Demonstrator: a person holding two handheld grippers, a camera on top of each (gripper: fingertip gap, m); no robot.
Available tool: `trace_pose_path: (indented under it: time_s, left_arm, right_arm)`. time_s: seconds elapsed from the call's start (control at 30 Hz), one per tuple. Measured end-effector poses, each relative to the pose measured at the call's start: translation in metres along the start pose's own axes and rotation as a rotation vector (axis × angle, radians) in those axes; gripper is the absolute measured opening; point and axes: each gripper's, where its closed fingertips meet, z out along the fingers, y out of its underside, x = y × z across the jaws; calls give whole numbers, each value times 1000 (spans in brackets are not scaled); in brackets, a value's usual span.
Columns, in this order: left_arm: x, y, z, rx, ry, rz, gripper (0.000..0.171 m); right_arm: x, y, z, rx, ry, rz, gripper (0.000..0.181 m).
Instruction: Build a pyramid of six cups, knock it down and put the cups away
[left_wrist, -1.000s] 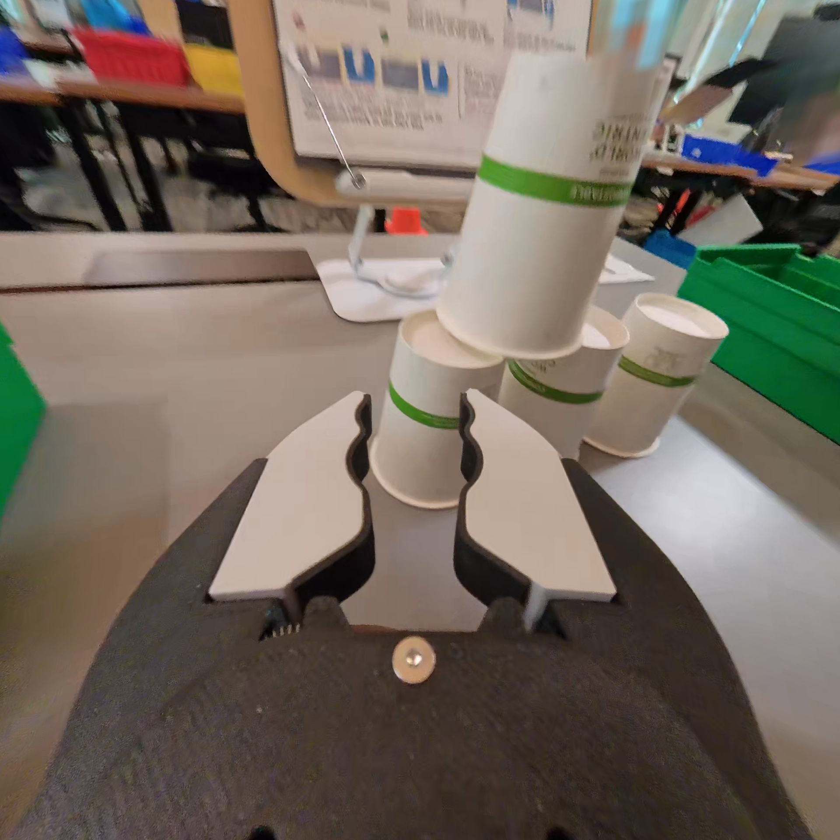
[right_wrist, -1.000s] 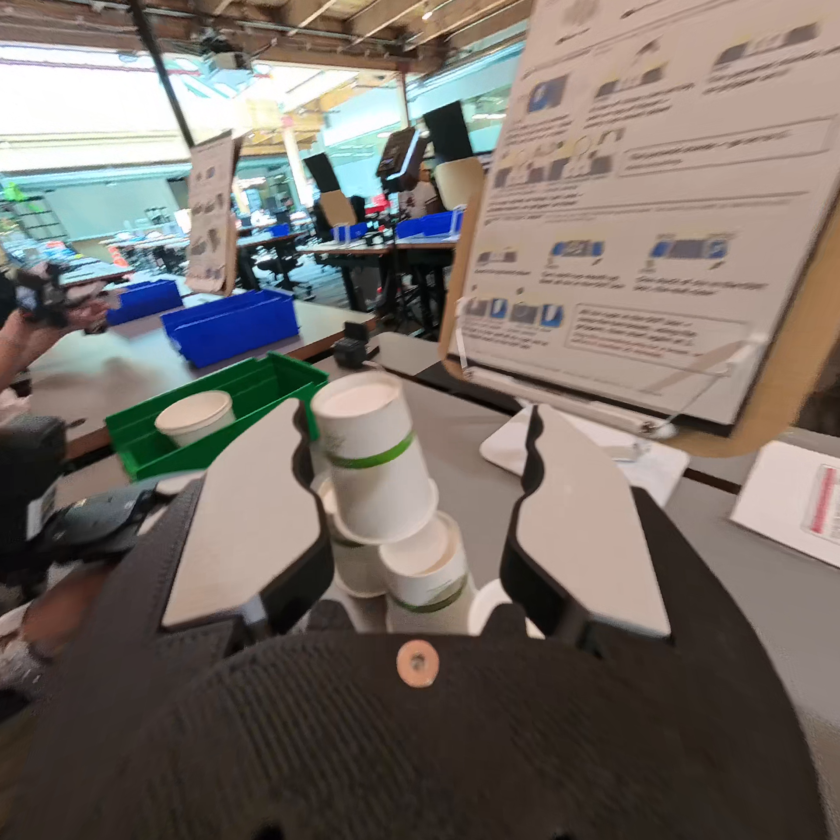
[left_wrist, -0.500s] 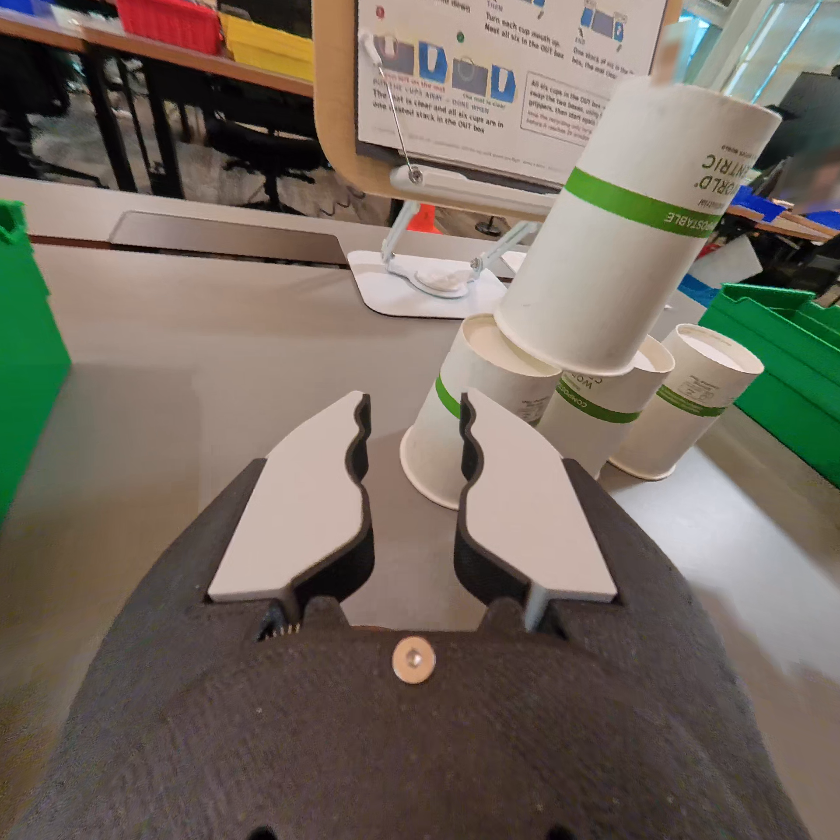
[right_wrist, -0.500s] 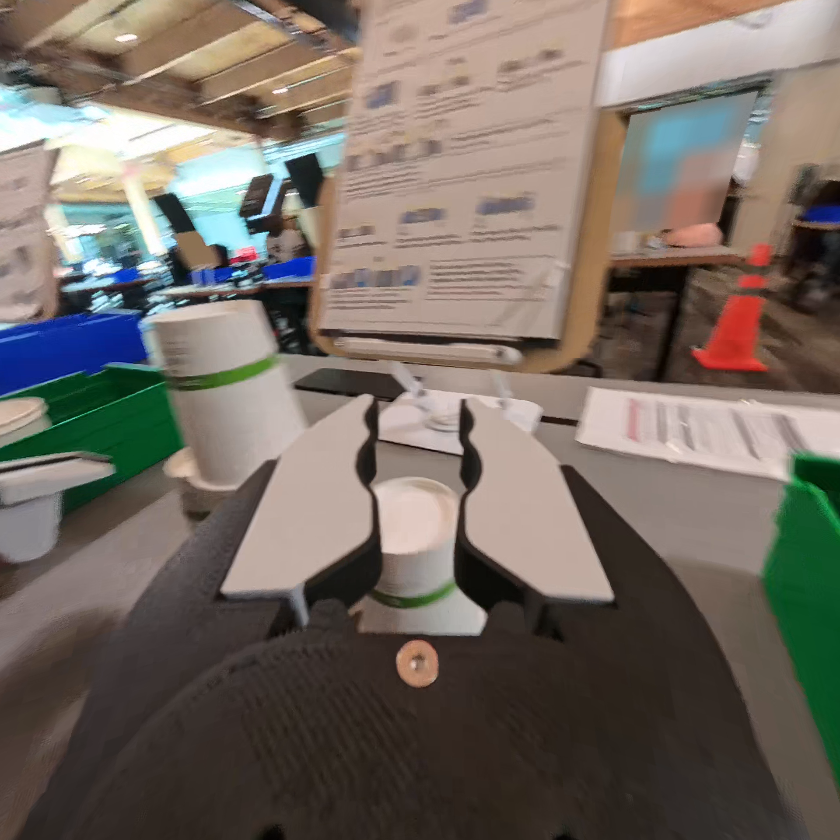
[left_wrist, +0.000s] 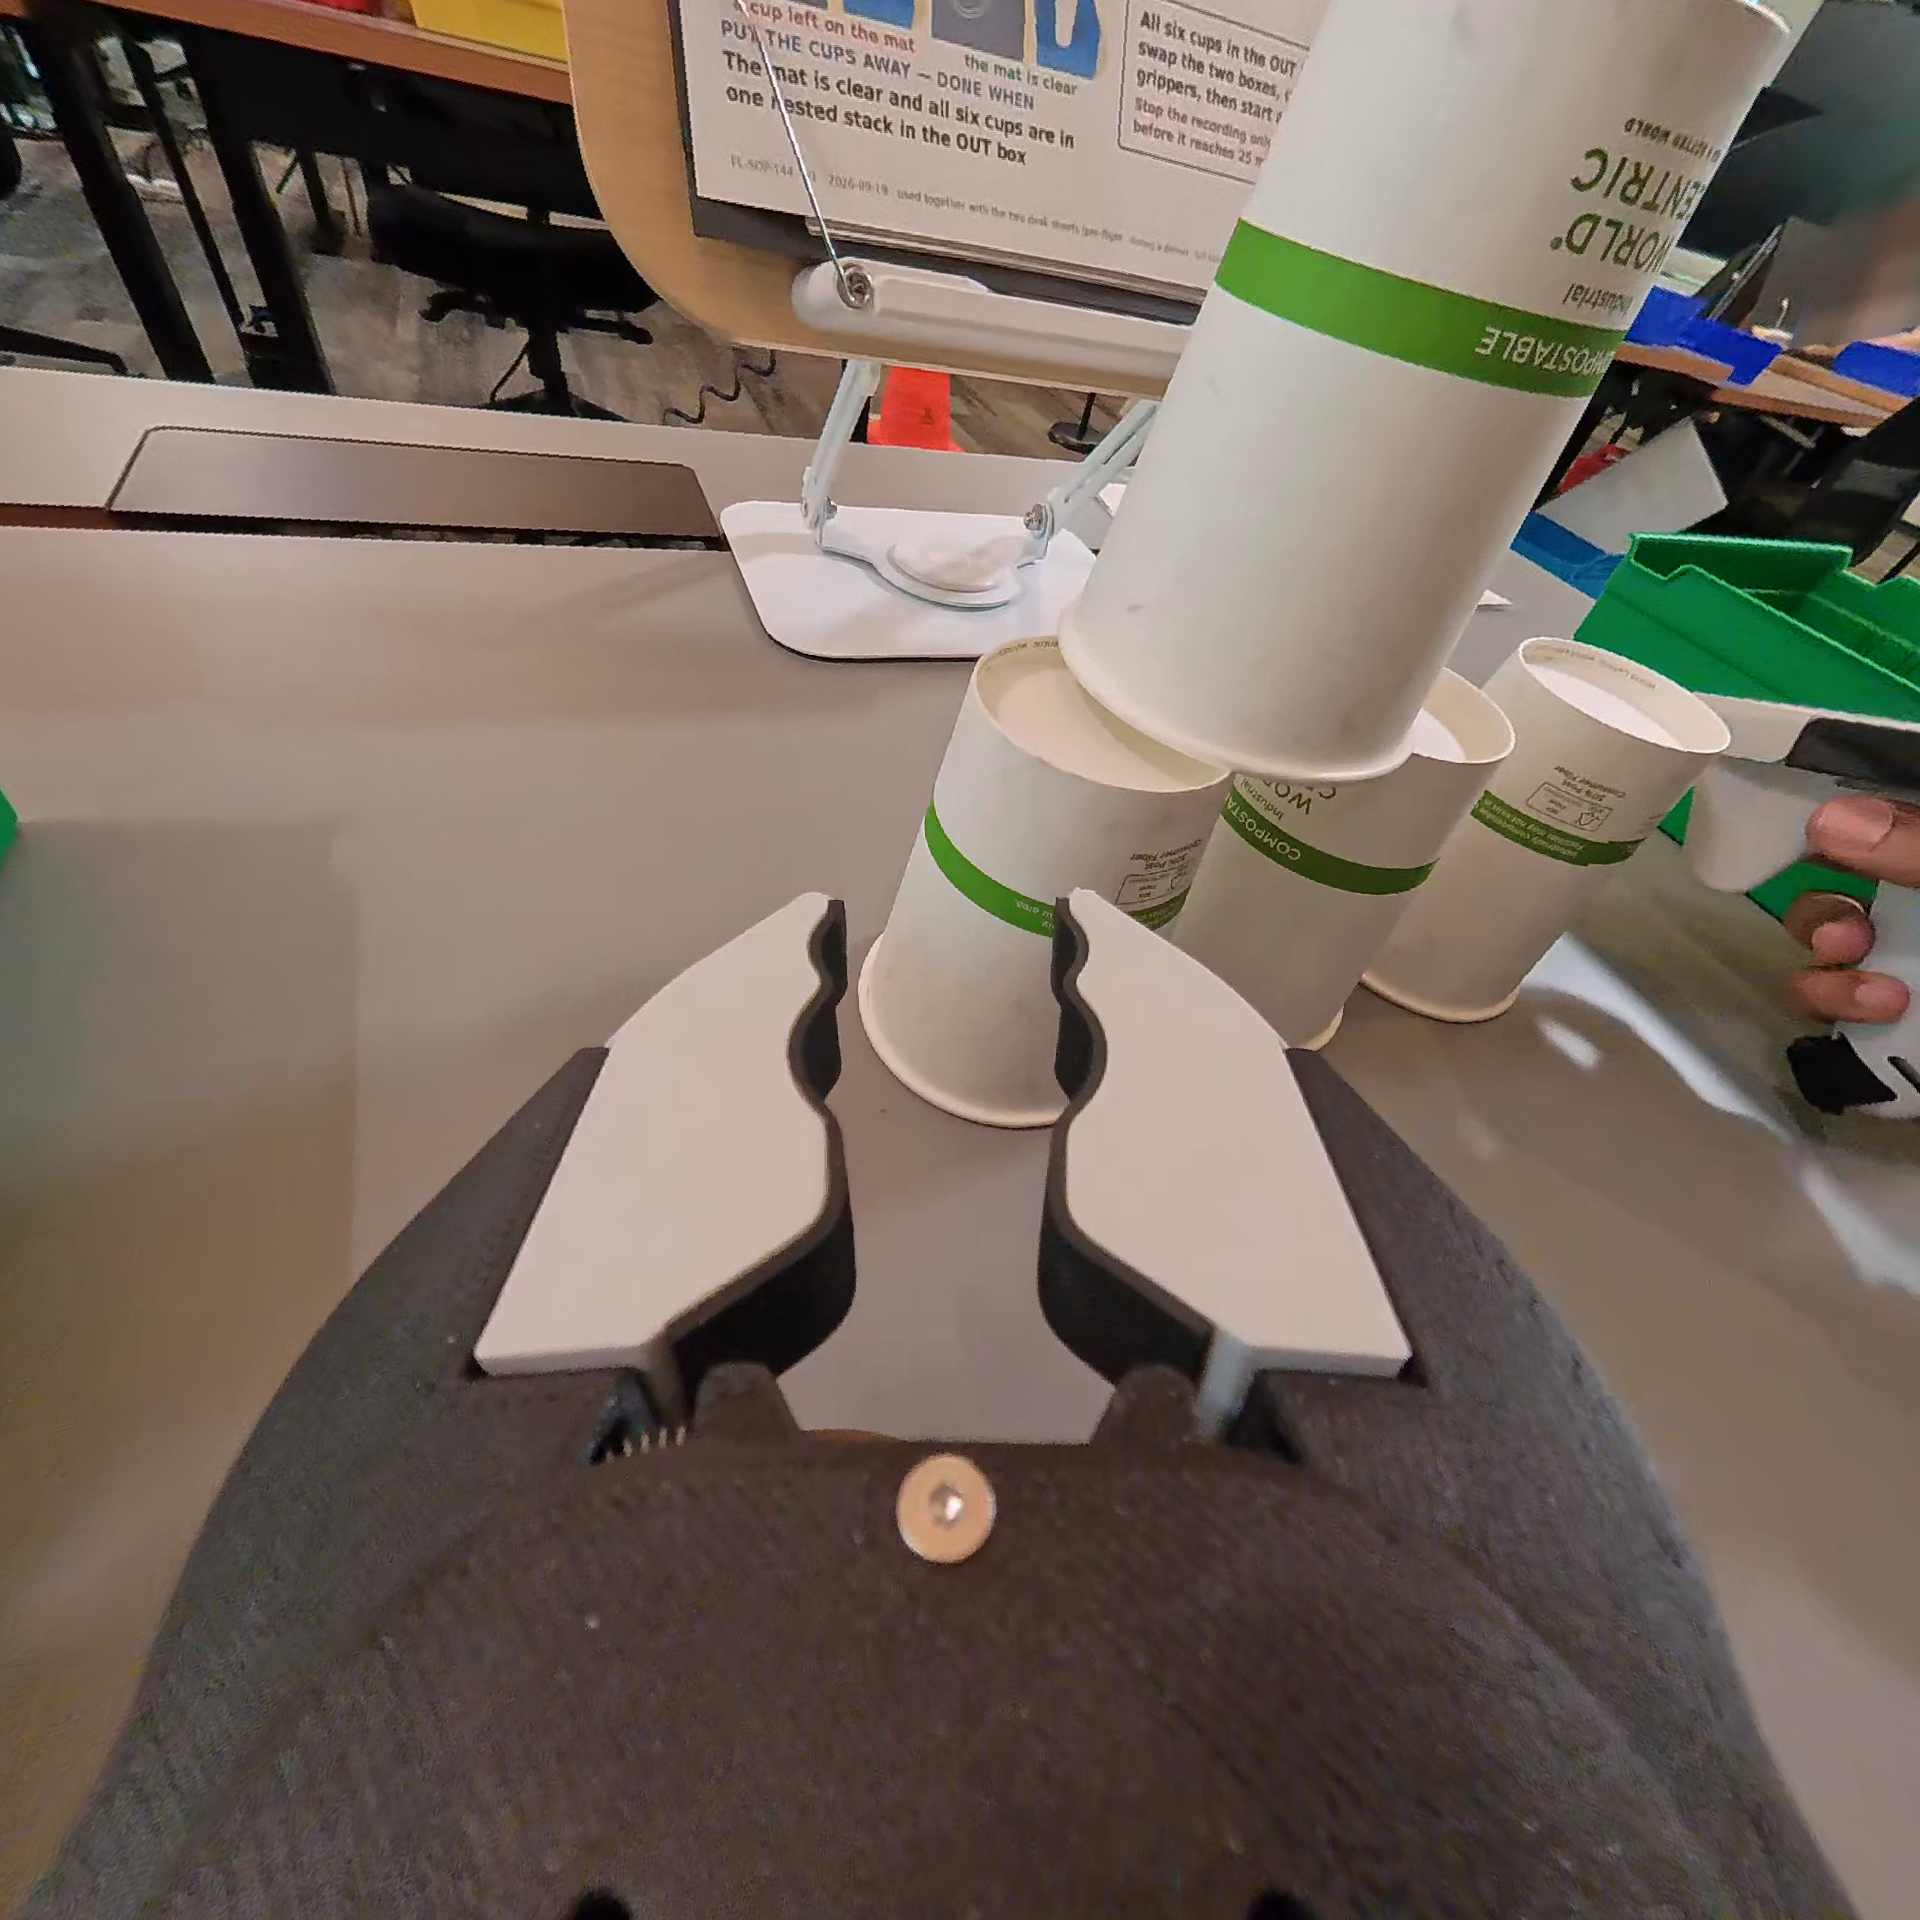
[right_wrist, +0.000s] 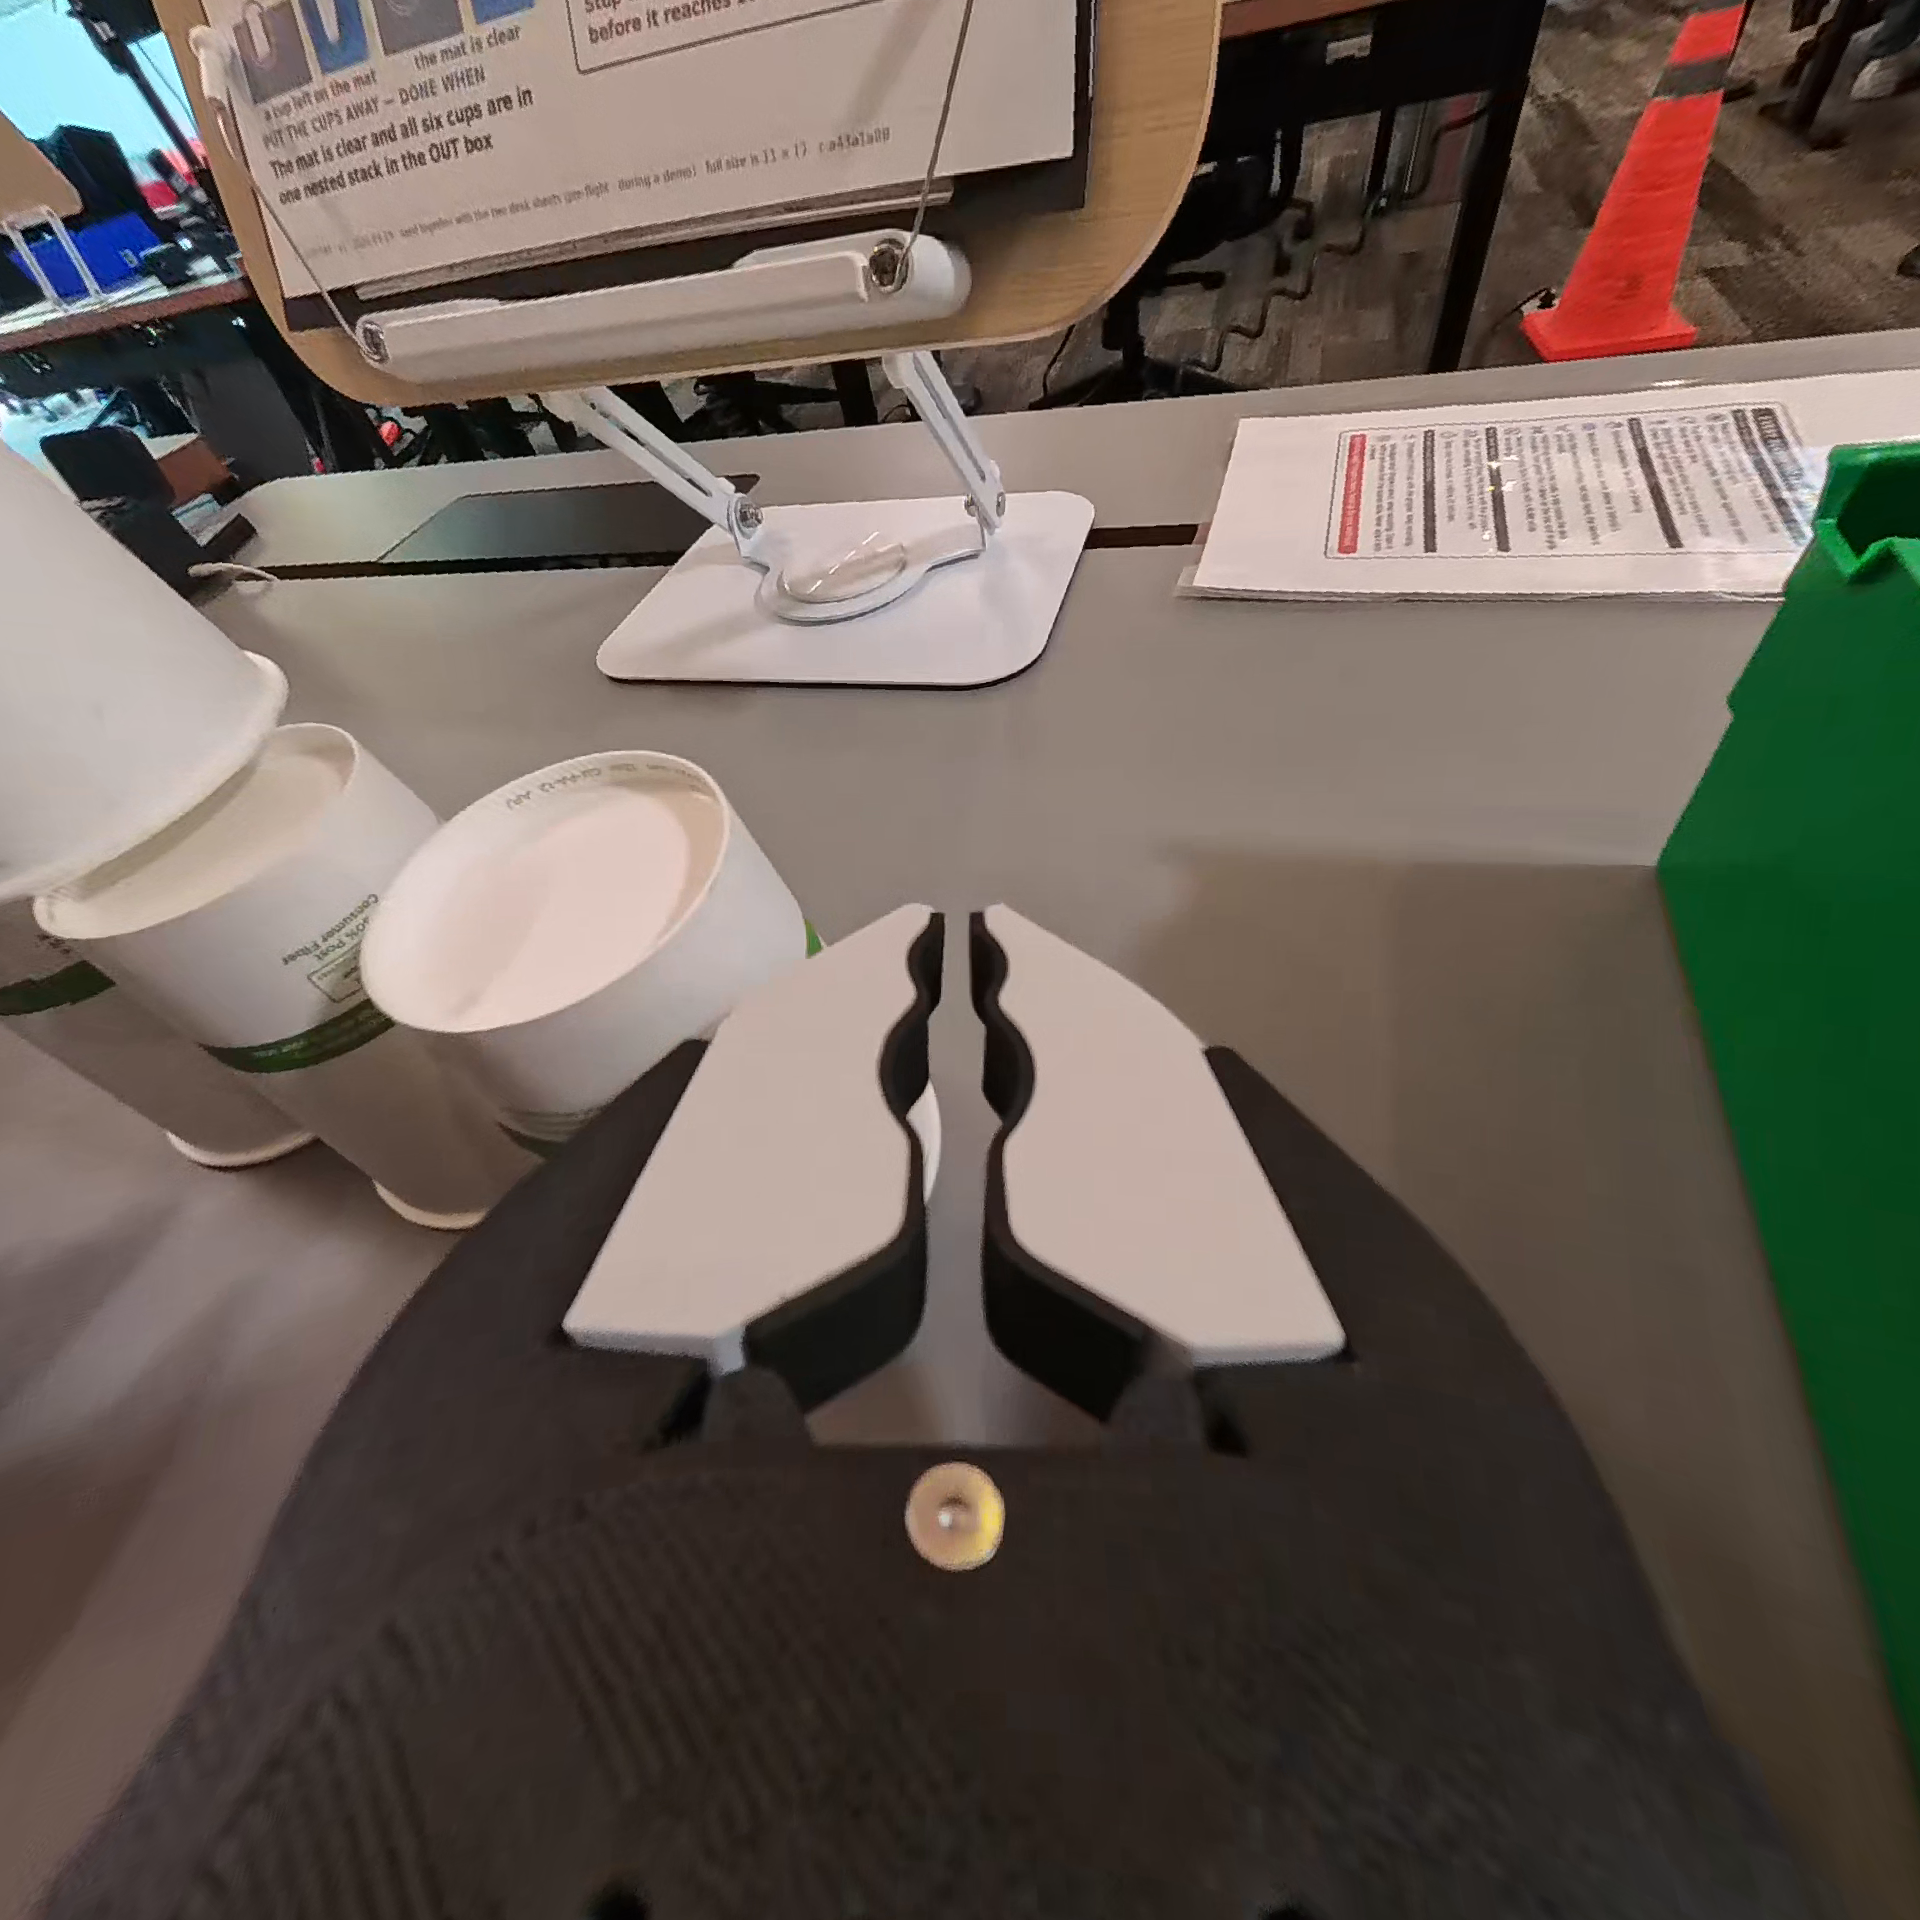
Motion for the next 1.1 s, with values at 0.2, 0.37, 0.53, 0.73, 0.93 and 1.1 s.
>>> trace_pose_path:
  time_s: [0.2, 0.37, 0.53, 0.73, 0.93, 1.1]
  left_arm:
    - [-3, 2, 1, -13, -5, -9, 40]
    - [-10, 1, -2, -9, -25, -15, 40]
    - [-7, 5, 2, -22, 11, -91, 40]
    - [-8, 6, 2, -29, 10, -99, 40]
    - [-3, 8, 3, -42, 5, -49, 40]
    - [-1, 9, 3, -46, 1, -15, 40]
  right_arm:
    - [2, 11, -3, -72, -16, 4, 6]
    - [-6, 48, -20, -302, -111, -81, 1]
    - [-26, 76, -26, -422, -200, -201, 0]
    - [-46, 87, -25, -445, -289, -296, 0]
    - [-46, 89, -22, -436, -277, -344, 1]
    - [-45, 89, -18, -427, -248, -377, 1]
